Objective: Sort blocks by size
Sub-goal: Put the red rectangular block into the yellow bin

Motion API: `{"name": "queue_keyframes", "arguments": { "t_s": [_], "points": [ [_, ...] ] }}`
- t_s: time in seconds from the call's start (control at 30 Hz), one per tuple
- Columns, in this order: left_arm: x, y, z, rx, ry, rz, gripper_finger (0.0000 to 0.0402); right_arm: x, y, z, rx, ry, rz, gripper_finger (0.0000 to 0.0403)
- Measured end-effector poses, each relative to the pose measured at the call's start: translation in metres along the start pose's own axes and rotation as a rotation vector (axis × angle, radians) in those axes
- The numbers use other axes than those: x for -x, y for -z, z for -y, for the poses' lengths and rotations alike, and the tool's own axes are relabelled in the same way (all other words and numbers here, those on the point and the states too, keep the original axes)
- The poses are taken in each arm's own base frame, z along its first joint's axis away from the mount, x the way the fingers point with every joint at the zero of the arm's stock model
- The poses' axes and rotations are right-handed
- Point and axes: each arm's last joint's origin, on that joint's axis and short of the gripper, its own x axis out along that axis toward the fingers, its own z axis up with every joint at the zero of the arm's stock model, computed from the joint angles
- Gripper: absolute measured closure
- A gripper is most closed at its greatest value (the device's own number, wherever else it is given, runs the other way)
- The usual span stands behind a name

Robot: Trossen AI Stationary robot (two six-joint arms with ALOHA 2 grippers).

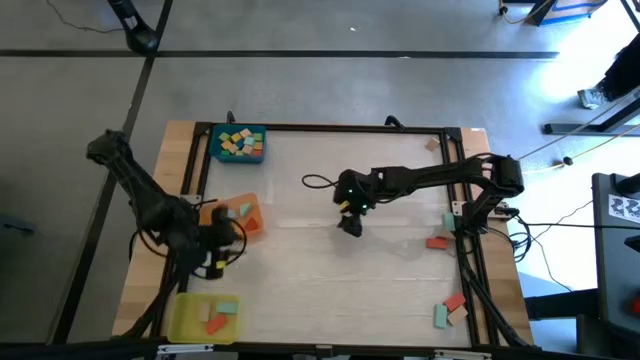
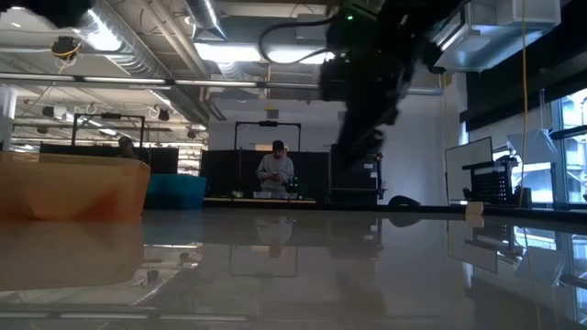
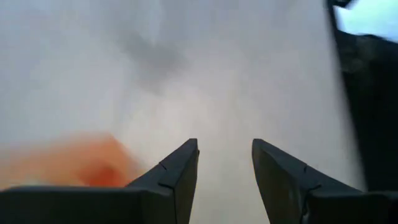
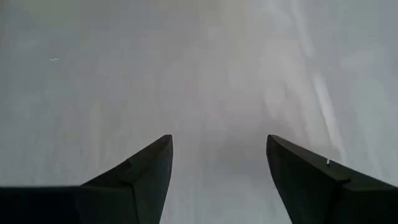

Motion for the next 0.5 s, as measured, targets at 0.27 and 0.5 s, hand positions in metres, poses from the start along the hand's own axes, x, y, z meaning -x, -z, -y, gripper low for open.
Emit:
{"name": "queue_keyframes", "arguments": {
  "t_s": [0.27,0.5],
  "points": [
    [-0.017,-0.022,-0.031,-0.353,-0.210,0.161,0.0260,0.061,0.030,-0.006,-0.283,0.335,-0.176,0.0146],
    [-0.061,-0.006,-0.063,-0.451,-0.131,0.266,0.0260,0.098,0.066,-0.009,-0.620,0.547,-0.342,0.0146]
  ]
}}
